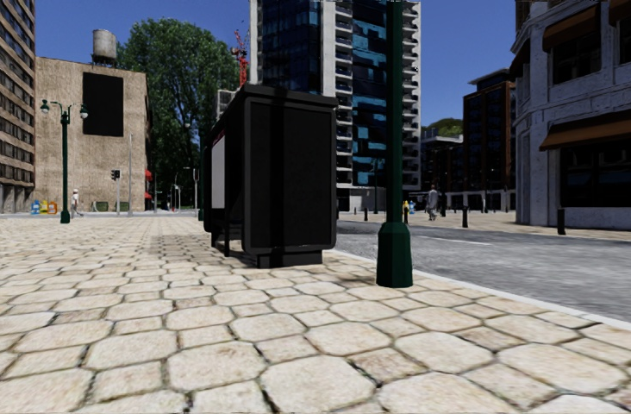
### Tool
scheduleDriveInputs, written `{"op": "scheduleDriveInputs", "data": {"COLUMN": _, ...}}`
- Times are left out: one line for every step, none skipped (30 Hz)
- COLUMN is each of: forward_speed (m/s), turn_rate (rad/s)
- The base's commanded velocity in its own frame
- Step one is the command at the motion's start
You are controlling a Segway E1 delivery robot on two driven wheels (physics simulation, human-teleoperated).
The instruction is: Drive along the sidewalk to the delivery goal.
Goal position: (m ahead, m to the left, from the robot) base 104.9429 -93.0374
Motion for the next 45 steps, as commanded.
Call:
{"op": "scheduleDriveInputs", "data": {"forward_speed": 1.67, "turn_rate": 0.95}}
{"op": "scheduleDriveInputs", "data": {"forward_speed": 1.67, "turn_rate": 0.95}}
{"op": "scheduleDriveInputs", "data": {"forward_speed": 1.67, "turn_rate": 0.95}}
{"op": "scheduleDriveInputs", "data": {"forward_speed": 1.67, "turn_rate": 0.95}}
{"op": "scheduleDriveInputs", "data": {"forward_speed": 1.67, "turn_rate": 0.95}}
{"op": "scheduleDriveInputs", "data": {"forward_speed": 1.67, "turn_rate": 0.95}}
{"op": "scheduleDriveInputs", "data": {"forward_speed": 1.67, "turn_rate": 0.95}}
{"op": "scheduleDriveInputs", "data": {"forward_speed": 1.67, "turn_rate": 0.95}}
{"op": "scheduleDriveInputs", "data": {"forward_speed": 1.67, "turn_rate": 0.95}}
{"op": "scheduleDriveInputs", "data": {"forward_speed": 1.67, "turn_rate": 0.95}}
{"op": "scheduleDriveInputs", "data": {"forward_speed": 1.67, "turn_rate": 0.95}}
{"op": "scheduleDriveInputs", "data": {"forward_speed": 1.67, "turn_rate": 0.95}}
{"op": "scheduleDriveInputs", "data": {"forward_speed": 1.67, "turn_rate": 0.95}}
{"op": "scheduleDriveInputs", "data": {"forward_speed": 1.67, "turn_rate": 0.93}}
{"op": "scheduleDriveInputs", "data": {"forward_speed": 1.67, "turn_rate": 0.78}}
{"op": "scheduleDriveInputs", "data": {"forward_speed": 1.67, "turn_rate": 0.00}}
{"op": "scheduleDriveInputs", "data": {"forward_speed": 1.67, "turn_rate": 0.00}}
{"op": "scheduleDriveInputs", "data": {"forward_speed": 1.67, "turn_rate": 0.00}}
{"op": "scheduleDriveInputs", "data": {"forward_speed": 1.67, "turn_rate": 0.00}}
{"op": "scheduleDriveInputs", "data": {"forward_speed": 1.67, "turn_rate": 0.00}}
{"op": "scheduleDriveInputs", "data": {"forward_speed": 1.67, "turn_rate": 0.00}}
{"op": "scheduleDriveInputs", "data": {"forward_speed": 1.67, "turn_rate": 0.00}}
{"op": "scheduleDriveInputs", "data": {"forward_speed": 1.67, "turn_rate": 0.00}}
{"op": "scheduleDriveInputs", "data": {"forward_speed": 1.67, "turn_rate": 0.00}}
{"op": "scheduleDriveInputs", "data": {"forward_speed": 1.67, "turn_rate": 0.00}}
{"op": "scheduleDriveInputs", "data": {"forward_speed": 1.67, "turn_rate": 0.00}}
{"op": "scheduleDriveInputs", "data": {"forward_speed": 1.67, "turn_rate": 0.00}}
{"op": "scheduleDriveInputs", "data": {"forward_speed": 1.67, "turn_rate": 0.00}}
{"op": "scheduleDriveInputs", "data": {"forward_speed": 1.67, "turn_rate": 0.00}}
{"op": "scheduleDriveInputs", "data": {"forward_speed": 1.67, "turn_rate": 0.00}}
{"op": "scheduleDriveInputs", "data": {"forward_speed": 1.67, "turn_rate": 0.00}}
{"op": "scheduleDriveInputs", "data": {"forward_speed": 1.67, "turn_rate": 0.00}}
{"op": "scheduleDriveInputs", "data": {"forward_speed": 2.00, "turn_rate": 0.00}}
{"op": "scheduleDriveInputs", "data": {"forward_speed": 2.00, "turn_rate": 0.00}}
{"op": "scheduleDriveInputs", "data": {"forward_speed": 2.00, "turn_rate": 0.00}}
{"op": "scheduleDriveInputs", "data": {"forward_speed": 2.00, "turn_rate": 0.00}}
{"op": "scheduleDriveInputs", "data": {"forward_speed": 2.00, "turn_rate": 0.00}}
{"op": "scheduleDriveInputs", "data": {"forward_speed": 2.00, "turn_rate": 0.00}}
{"op": "scheduleDriveInputs", "data": {"forward_speed": 2.00, "turn_rate": 0.00}}
{"op": "scheduleDriveInputs", "data": {"forward_speed": 2.00, "turn_rate": 0.00}}
{"op": "scheduleDriveInputs", "data": {"forward_speed": 2.00, "turn_rate": 0.00}}
{"op": "scheduleDriveInputs", "data": {"forward_speed": 2.00, "turn_rate": 0.00}}
{"op": "scheduleDriveInputs", "data": {"forward_speed": 2.00, "turn_rate": 0.00}}
{"op": "scheduleDriveInputs", "data": {"forward_speed": 2.00, "turn_rate": 0.00}}
{"op": "scheduleDriveInputs", "data": {"forward_speed": 2.00, "turn_rate": 0.00}}
